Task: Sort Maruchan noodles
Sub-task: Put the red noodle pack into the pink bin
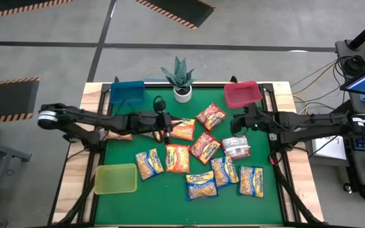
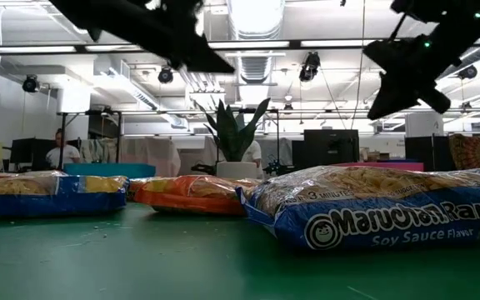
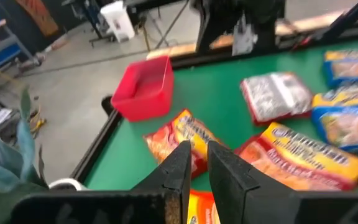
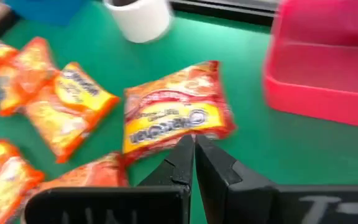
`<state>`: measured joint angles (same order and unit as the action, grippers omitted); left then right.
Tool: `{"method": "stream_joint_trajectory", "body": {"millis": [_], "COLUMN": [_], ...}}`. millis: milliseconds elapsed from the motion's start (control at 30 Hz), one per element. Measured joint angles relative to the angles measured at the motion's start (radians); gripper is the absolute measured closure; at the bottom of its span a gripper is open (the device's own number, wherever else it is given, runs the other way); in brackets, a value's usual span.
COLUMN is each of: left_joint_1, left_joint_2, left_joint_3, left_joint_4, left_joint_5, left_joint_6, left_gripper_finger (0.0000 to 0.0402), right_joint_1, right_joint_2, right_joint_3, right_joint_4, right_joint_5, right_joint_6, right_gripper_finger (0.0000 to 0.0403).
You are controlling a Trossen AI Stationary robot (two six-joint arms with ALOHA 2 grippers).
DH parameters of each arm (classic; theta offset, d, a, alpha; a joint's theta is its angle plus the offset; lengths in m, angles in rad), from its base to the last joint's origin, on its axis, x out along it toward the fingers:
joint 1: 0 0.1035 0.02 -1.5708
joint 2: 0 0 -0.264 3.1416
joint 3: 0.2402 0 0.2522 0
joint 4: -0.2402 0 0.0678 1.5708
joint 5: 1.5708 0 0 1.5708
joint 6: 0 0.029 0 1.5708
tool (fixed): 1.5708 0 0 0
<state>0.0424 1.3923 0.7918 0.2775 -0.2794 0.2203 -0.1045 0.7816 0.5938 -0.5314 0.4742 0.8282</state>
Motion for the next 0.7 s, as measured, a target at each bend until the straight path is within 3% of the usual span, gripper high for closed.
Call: {"method": "stream_joint_trajectory", "body": {"millis": [233, 433, 700], "left_joint_1": [0.059, 0.11, 0.154], "left_joint_2": [0.153, 0.285, 0.415], "left_joint_3": [-0.005, -0.006, 0.052], "left_joint_4": [0.156, 0.311, 0.391], "left_joint_5": [0.001, 0.021, 0.097], "left_joint_6": [0.016, 0.029, 0.045], "left_gripper_finger": [0.0365, 0.0365, 0.0365], "right_joint_1": [-0.144, -0.28, -0.326], "right_joint_2": [0.112, 0.189, 0.24], "right_joint_3": [0.025, 0.024, -0.015], "right_joint_4": [-0.014, -0.006, 0.151], "right_joint_5": [-0.2, -0.311, -0.398], "right_joint_6": [-0.065, -0.149, -0.238], "right_gripper_finger": [0.0394, 0.0394, 0.0394]}}
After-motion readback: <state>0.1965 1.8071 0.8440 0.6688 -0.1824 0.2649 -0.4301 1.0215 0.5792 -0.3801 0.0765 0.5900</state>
